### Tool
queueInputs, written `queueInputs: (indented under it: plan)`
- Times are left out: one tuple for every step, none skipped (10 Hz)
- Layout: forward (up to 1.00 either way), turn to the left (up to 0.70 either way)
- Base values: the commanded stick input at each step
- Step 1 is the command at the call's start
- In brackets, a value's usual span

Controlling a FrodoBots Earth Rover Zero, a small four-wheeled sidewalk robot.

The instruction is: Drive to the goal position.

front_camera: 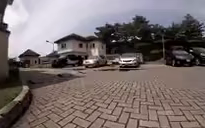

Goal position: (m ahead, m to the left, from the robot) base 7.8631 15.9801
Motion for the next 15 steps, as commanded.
queueInputs:
  plan:
    - [0.50,0.50]
    - [0.50,0.50]
    - [0.50,0.50]
    - [0.50,0.50]
    - [0.50,0.50]
    - [0.50,0.22]
    - [0.50,0.00]
    - [0.50,0.00]
    - [0.50,0.00]
    - [0.50,0.00]
    - [0.50,0.27]
    - [0.50,0.50]
    - [0.50,0.50]
    - [0.50,0.50]
    - [0.50,0.50]
